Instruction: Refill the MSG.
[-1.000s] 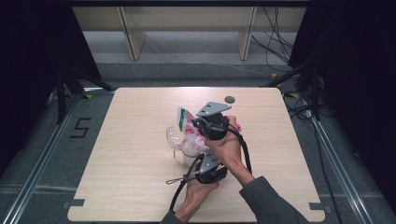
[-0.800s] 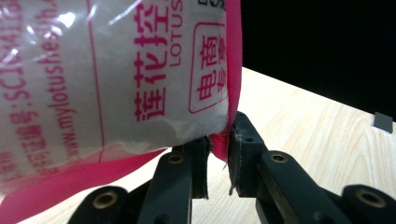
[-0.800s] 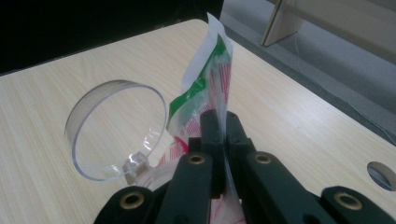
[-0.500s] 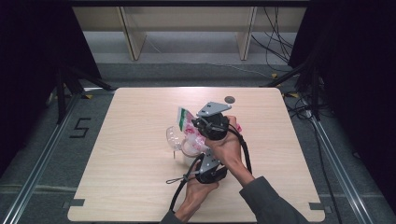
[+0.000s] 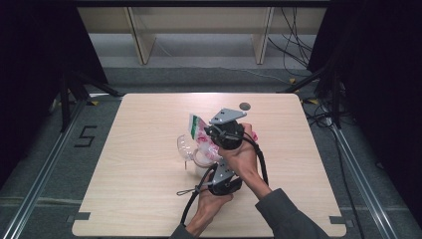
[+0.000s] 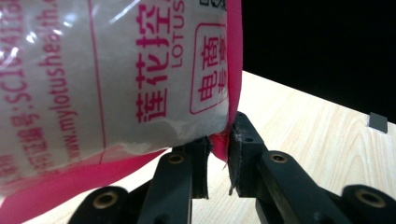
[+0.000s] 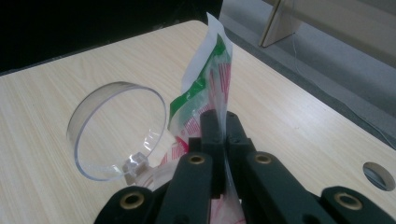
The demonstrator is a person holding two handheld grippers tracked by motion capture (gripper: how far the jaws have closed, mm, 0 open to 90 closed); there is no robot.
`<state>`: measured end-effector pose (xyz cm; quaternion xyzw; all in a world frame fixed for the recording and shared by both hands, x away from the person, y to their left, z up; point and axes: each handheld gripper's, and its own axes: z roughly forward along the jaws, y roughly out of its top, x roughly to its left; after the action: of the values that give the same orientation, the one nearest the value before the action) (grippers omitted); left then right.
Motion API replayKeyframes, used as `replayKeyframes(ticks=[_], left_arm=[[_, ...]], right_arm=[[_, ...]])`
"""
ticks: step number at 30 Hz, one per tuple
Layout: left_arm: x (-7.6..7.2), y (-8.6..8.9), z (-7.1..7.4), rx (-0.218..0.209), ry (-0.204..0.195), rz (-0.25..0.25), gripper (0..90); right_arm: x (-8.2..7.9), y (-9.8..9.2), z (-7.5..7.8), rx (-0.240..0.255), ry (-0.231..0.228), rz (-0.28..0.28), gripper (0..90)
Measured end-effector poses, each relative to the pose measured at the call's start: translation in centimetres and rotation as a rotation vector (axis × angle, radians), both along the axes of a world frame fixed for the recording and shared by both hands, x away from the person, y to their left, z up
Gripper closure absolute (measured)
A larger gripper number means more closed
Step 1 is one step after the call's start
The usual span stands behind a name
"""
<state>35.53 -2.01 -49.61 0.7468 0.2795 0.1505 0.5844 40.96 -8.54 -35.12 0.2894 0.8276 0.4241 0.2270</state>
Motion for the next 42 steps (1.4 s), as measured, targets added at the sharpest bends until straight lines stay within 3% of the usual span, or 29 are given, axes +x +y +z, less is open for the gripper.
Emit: replayKeyframes(ticks=[15,19,21,22,42], left_arm=[[0.18,-0.04,0.06,-0.019,-0.001,0.006,78.9],[0.30,0.01,0.06,-0.022,-0.001,0.008,79.0],[0.31,0.00,0.04,-0.022,0.000,0.010,79.0],[0.31,0.00,0.04,-0.022,0.000,0.011,79.0],[0.31,-0.09,0.12,-0.021,0.001,0.008,79.0]], right_arm=[[0.11,0.47,0.00,-0.024,-0.011,0.008,90.0],[-0.03,0.64,0.07,-0.021,0.010,0.001,90.0],[0.13,0.81,-0.09,-0.030,-0.018,0.005,90.0],[0.13,0.85,-0.04,-0.040,-0.006,0.018,90.0],[0.19,0.81,-0.11,-0.029,-0.007,0.005,90.0]])
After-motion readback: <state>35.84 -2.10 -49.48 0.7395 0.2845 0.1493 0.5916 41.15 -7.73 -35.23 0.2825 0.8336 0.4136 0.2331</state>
